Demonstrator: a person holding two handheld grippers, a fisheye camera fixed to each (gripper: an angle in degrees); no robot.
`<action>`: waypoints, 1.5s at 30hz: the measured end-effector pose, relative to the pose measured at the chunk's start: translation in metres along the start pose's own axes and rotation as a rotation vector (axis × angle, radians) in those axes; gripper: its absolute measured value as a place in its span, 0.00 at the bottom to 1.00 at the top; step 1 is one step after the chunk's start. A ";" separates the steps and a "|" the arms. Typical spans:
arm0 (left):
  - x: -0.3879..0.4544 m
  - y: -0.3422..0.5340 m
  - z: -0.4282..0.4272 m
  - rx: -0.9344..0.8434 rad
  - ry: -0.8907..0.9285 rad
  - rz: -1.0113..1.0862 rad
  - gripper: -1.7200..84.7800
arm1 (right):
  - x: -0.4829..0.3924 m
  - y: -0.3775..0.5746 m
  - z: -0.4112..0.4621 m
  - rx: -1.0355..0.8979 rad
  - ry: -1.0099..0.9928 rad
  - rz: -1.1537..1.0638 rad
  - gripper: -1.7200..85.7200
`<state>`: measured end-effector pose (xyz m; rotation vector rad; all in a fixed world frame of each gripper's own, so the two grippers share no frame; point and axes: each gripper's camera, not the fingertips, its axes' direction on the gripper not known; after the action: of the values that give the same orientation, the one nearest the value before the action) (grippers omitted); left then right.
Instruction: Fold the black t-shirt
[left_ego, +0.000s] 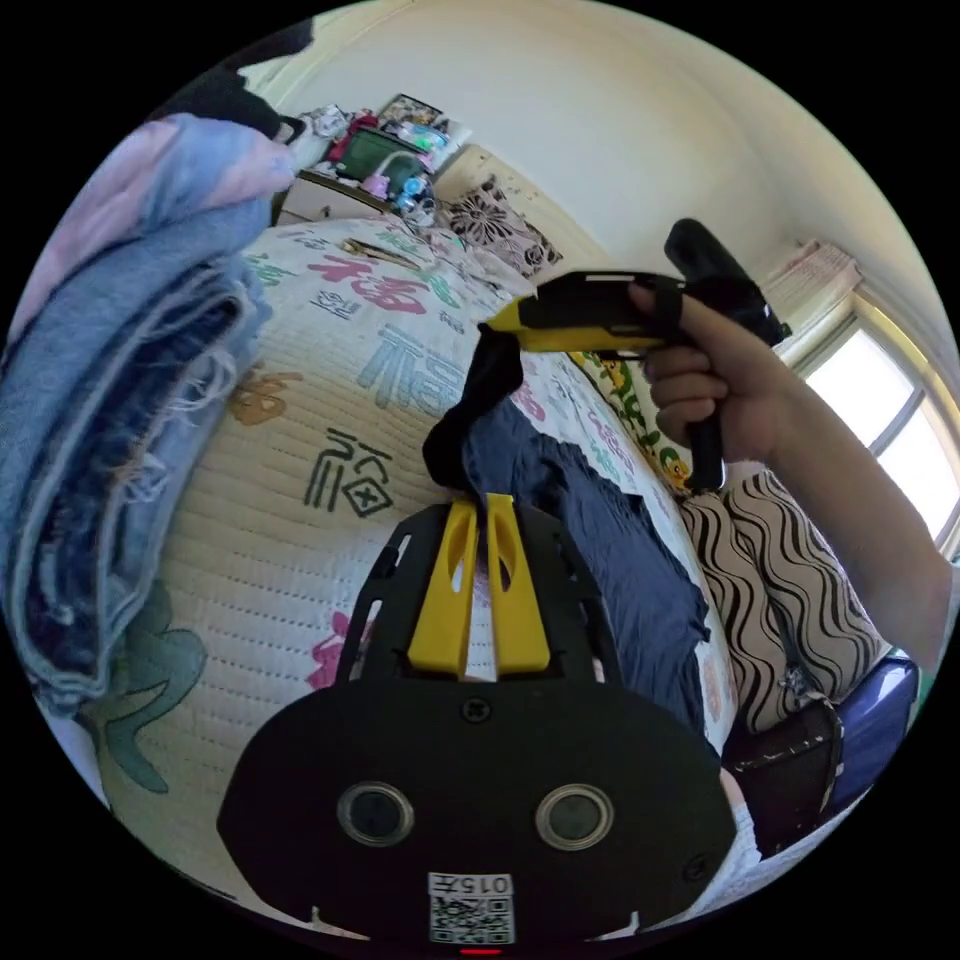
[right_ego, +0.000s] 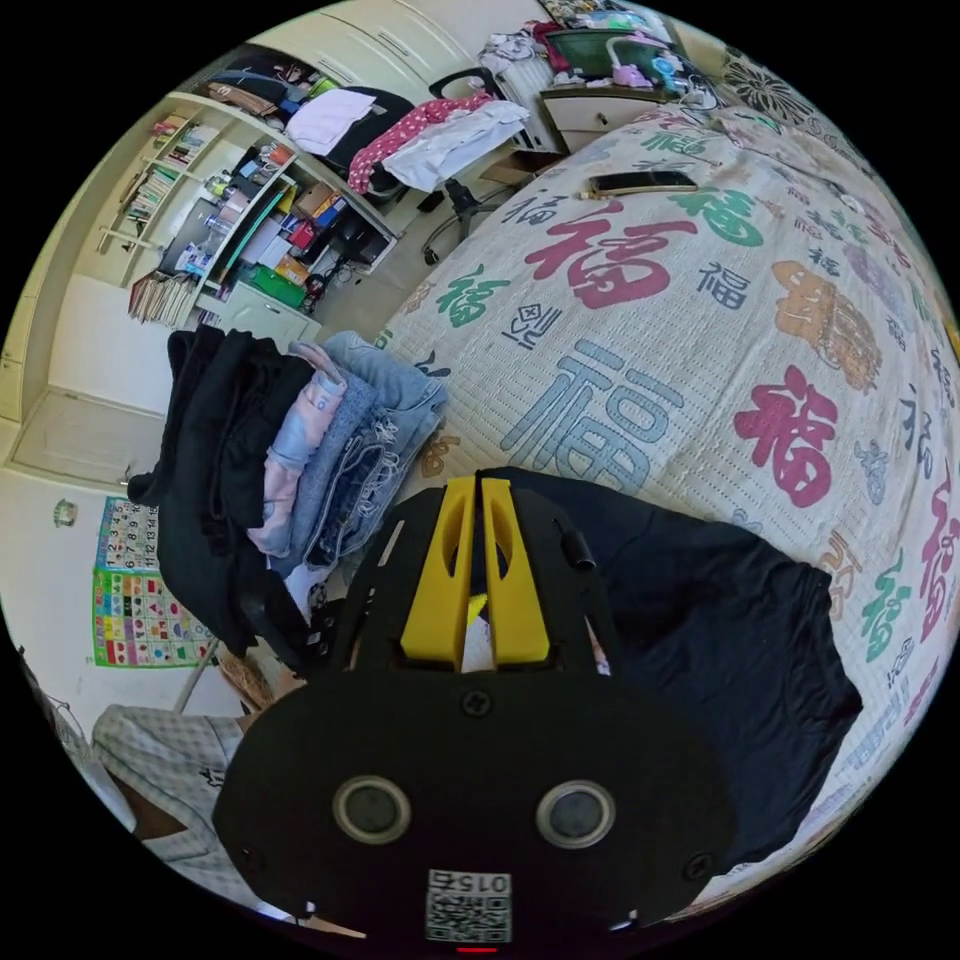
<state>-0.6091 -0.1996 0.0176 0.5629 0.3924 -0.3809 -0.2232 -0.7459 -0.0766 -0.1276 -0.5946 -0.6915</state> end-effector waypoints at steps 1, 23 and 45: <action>-0.005 0.001 -0.013 0.020 -0.036 0.000 0.02 | -0.001 0.000 0.004 0.007 -0.005 -0.014 0.01; 0.012 0.100 -0.115 -0.551 -0.003 0.245 0.12 | 0.072 0.440 -0.051 -0.067 0.286 0.326 0.11; 0.040 0.100 -0.170 -0.572 -0.065 0.225 0.02 | 0.126 0.808 -0.060 0.099 -0.123 0.737 0.02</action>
<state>-0.5730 -0.0332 -0.0887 0.0327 0.3510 -0.0594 0.3937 -0.2130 0.0095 -0.2798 -0.6421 0.0606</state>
